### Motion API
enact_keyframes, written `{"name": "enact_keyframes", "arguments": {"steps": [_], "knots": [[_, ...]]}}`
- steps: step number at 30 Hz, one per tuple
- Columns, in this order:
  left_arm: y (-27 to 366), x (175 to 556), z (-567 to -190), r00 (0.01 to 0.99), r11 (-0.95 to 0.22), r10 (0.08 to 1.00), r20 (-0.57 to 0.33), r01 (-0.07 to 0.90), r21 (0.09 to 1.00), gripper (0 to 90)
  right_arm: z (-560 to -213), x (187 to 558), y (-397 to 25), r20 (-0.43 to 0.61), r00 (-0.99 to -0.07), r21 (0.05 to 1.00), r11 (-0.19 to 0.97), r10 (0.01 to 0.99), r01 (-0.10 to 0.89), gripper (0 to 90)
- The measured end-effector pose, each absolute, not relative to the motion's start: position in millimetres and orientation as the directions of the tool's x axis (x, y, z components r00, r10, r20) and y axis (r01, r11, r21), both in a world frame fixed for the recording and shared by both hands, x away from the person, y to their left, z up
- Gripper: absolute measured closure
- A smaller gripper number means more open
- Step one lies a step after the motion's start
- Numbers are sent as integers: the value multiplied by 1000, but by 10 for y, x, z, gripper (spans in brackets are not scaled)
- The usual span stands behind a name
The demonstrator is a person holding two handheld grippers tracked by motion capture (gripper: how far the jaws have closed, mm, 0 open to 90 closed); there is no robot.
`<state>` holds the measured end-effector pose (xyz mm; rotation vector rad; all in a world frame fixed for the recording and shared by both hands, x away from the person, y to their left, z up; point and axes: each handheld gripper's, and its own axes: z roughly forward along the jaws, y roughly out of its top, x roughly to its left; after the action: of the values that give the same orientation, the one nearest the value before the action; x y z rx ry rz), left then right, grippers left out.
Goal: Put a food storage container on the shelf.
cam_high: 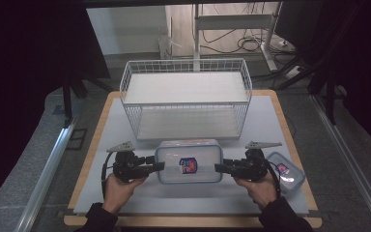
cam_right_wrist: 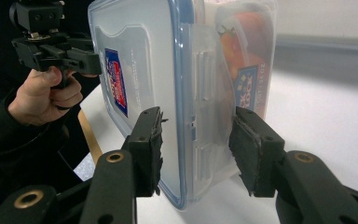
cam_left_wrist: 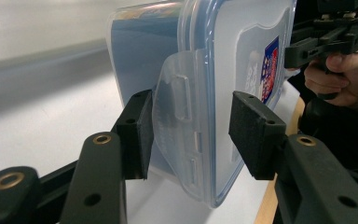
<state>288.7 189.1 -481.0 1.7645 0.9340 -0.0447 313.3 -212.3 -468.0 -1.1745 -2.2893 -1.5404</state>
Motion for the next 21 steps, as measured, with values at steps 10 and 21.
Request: {"name": "enact_keyframes", "arguments": {"steps": [10, 21], "knots": [[1895, 2998, -4541, 706, -117, 568, -422, 577, 808, 513, -4470, 3224, -2122, 493, -701, 752, 153, 515, 641, 548], [1964, 3094, -4254, 715, -95, 571, -403, 545, 833, 515, -4214, 3365, -2079, 491, -713, 767, 138, 501, 626, 548]]}}
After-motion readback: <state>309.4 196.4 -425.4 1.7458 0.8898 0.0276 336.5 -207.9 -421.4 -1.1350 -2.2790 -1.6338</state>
